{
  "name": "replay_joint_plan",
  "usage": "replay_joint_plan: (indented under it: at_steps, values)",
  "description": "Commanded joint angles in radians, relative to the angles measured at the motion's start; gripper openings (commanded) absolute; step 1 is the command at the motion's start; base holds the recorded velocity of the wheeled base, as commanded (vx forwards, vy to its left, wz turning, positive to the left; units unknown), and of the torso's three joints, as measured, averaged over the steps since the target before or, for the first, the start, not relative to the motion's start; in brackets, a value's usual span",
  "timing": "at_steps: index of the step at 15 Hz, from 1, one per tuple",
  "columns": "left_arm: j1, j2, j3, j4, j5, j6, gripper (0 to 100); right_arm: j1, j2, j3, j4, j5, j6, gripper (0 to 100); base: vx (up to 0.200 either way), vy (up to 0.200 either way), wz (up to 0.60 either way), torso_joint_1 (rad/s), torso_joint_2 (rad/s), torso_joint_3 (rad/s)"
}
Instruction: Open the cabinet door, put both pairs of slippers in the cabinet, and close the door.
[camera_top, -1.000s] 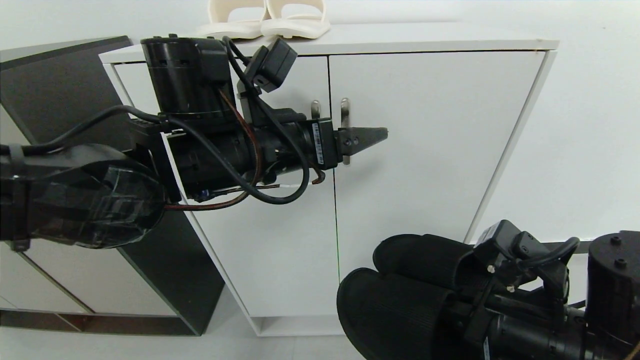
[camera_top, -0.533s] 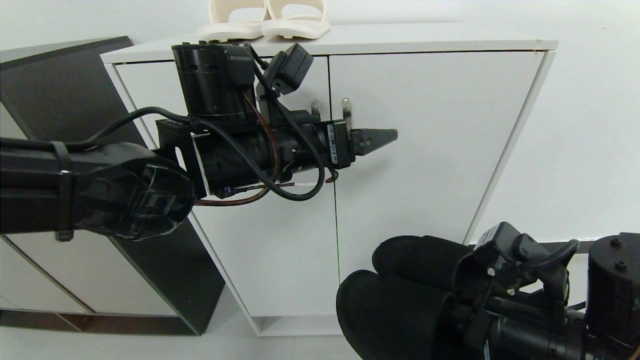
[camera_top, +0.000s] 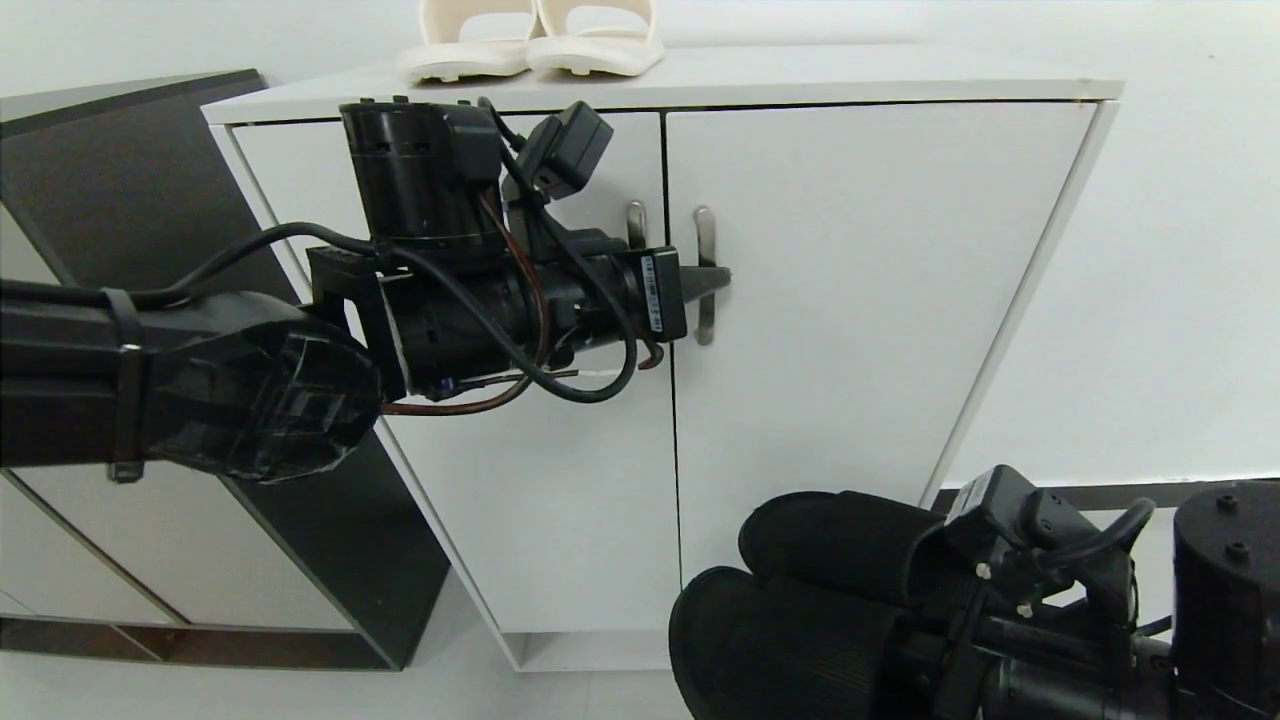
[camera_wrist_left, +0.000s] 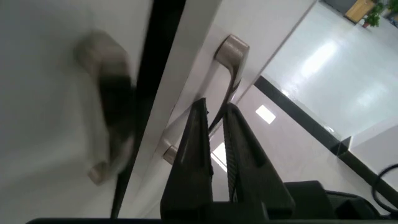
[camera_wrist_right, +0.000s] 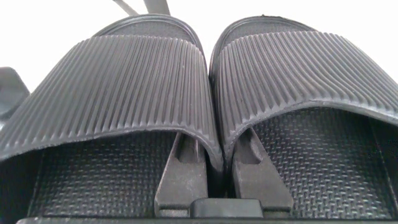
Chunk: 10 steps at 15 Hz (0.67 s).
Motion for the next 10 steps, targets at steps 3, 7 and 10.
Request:
replay_joint_plan:
  at_steps: [3, 7, 10]
  values:
    - [-0.058, -0.098, 0.088, 0.001, -0.001, -0.001, 0, 0.020, -0.058, 0.037, 0.012, 0.092, -0.001, 0, 0.000, 0.000, 0.00, 0.000, 0.00, 0.000]
    - [-0.100, -0.188, 0.189, -0.005, 0.007, 0.002, 0, 0.037, -0.075, 0.047, 0.017, 0.112, -0.004, 0, 0.000, 0.000, 0.00, 0.000, 0.00, 0.000]
    - [-0.114, -0.300, 0.304, -0.050, 0.056, 0.002, 0, 0.041, -0.073, 0.047, 0.017, 0.112, -0.004, 0, 0.000, 0.000, 0.00, 0.000, 0.00, 0.000]
